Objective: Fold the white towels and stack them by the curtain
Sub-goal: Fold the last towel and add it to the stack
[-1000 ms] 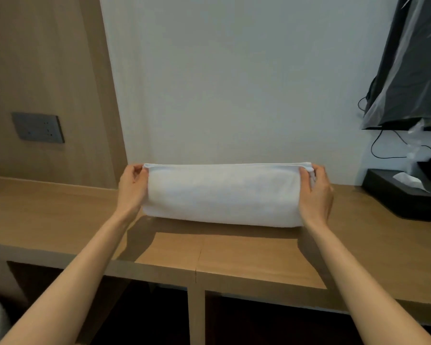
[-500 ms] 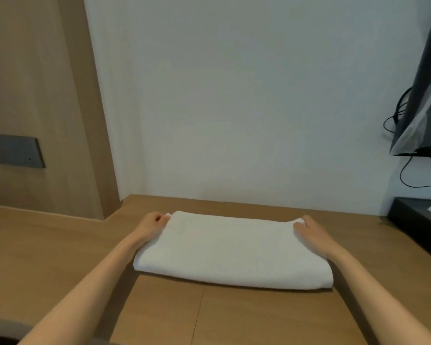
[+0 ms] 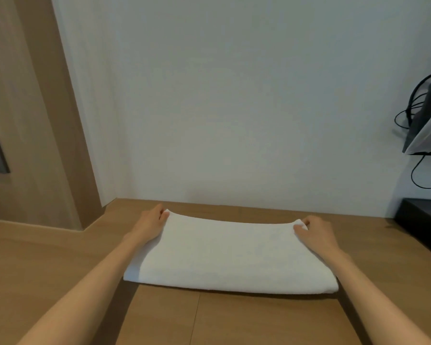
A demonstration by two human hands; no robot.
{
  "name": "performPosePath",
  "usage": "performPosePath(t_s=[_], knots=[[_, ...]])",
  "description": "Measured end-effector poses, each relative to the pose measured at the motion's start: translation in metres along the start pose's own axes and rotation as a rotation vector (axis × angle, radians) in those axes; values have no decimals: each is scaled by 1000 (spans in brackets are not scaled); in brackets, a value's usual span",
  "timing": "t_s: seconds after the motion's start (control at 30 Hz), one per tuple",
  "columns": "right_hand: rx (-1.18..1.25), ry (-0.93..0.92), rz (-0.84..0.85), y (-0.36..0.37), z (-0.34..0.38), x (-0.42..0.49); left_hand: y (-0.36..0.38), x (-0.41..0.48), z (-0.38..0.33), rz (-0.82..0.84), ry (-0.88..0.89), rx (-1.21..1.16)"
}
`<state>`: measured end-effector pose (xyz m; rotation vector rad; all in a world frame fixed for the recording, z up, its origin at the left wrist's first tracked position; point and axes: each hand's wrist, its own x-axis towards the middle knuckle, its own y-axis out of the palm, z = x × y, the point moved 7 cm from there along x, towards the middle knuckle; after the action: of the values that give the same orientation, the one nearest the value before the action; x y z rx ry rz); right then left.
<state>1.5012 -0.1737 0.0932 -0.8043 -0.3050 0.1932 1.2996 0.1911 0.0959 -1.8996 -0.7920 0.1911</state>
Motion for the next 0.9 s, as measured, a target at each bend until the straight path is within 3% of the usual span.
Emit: performPosePath(t_s=[0.47,0.57,0.73,0.8,0.9], knots=[[-5,116,-44,12,-8,8,12,7,6,-24,-167,224],[-98,90,-51,7,-2,2,5,4,2,-61,-188,239],[-557,-166,-95,4,43,-10,-12,-6,-37,-154,-22,173],[-547,-254,-31,19,68,-20,-2,-16,-71,-126,108,166],[-398,-317,205,67,104,-46,42,-41,-116,73,222,212]])
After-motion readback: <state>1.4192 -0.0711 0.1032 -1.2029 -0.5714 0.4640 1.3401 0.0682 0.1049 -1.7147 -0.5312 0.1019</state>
